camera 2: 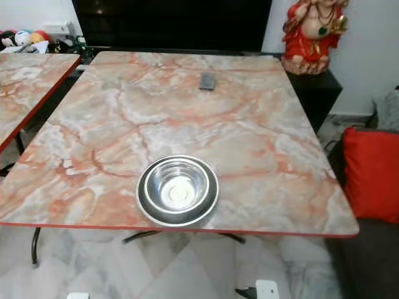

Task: Setting the table

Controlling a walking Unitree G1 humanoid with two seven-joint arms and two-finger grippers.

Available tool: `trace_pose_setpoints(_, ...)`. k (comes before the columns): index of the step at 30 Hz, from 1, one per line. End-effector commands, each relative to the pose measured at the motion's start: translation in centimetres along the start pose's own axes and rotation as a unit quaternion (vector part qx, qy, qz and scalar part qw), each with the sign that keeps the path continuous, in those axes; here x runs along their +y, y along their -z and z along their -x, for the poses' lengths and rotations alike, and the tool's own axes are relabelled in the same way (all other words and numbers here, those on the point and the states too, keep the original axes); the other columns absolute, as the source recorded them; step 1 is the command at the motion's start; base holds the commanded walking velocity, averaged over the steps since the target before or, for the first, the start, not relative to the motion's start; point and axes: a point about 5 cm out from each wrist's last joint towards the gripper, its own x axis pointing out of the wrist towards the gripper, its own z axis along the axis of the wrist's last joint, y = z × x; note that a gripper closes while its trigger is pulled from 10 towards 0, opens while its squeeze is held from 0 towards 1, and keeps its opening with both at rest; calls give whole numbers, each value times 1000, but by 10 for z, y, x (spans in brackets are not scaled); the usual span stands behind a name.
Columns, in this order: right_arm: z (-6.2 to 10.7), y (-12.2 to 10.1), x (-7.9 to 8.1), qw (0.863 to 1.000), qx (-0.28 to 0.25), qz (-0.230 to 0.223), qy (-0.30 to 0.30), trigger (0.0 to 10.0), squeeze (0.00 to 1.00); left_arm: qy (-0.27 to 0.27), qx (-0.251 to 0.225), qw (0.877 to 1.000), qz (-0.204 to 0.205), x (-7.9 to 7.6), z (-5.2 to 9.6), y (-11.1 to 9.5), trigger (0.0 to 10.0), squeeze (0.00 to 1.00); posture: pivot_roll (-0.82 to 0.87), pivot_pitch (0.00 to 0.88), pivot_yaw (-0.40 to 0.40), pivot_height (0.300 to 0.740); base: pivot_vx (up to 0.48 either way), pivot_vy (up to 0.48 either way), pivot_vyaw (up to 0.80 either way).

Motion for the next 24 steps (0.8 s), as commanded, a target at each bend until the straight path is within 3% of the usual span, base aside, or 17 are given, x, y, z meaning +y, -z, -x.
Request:
trace_pose_setpoints(1,0,3,4,1000,3,0,-5,10000,0,-3,16,1000,-7,5,2,8,10000,0,-33,121,-25,740,0,465,613)
trace_pose_setpoints(7,0,3,5,1000,3,1,-7,10000,0,-3,17,1000,-6,6,2,9,10000,0,-32,119,-26,740,0,466,642)
trace_pose_setpoints(24,0,2,7,1000,1,-10,-13,10000,0,-3,22,1000,-4,4,3,13,10000,0,-28,119,-30,740,0,465,0)
